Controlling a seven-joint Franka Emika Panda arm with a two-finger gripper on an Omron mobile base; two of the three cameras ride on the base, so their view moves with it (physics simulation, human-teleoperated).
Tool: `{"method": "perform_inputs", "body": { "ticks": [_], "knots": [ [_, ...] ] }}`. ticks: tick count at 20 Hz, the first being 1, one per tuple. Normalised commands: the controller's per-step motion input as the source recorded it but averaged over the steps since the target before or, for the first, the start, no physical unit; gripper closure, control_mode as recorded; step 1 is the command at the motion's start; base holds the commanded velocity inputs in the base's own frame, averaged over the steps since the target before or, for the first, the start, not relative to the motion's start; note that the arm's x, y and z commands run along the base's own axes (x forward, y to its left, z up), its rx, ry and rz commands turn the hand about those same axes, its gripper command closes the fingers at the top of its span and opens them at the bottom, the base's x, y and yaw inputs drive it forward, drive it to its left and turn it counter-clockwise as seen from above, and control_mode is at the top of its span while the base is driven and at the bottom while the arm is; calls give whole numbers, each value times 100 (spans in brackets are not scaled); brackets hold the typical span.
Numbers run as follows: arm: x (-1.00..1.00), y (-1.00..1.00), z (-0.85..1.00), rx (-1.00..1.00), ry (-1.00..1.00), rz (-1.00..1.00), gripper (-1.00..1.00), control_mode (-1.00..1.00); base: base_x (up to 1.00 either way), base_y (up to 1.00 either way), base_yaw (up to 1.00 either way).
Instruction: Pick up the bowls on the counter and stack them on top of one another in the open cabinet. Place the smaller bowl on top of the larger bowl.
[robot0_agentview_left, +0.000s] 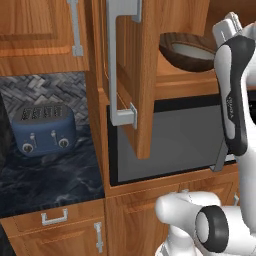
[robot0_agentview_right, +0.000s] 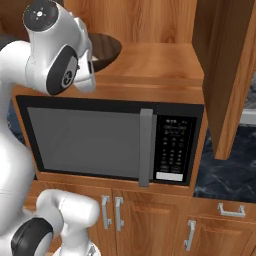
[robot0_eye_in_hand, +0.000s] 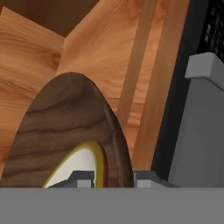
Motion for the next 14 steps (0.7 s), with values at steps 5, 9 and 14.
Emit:
{"method": "perform_inputs", "body": {
  "ticks": [5, 9, 14],
  "knots": [
    [73, 0, 0, 0, 0, 0, 100, -100, 0, 0, 0],
    [65, 0, -6, 0, 1, 0, 100, -100, 0, 0, 0],
    [57, 0, -9, 0, 0, 0, 100, -100, 0, 0, 0]
  ]
}}
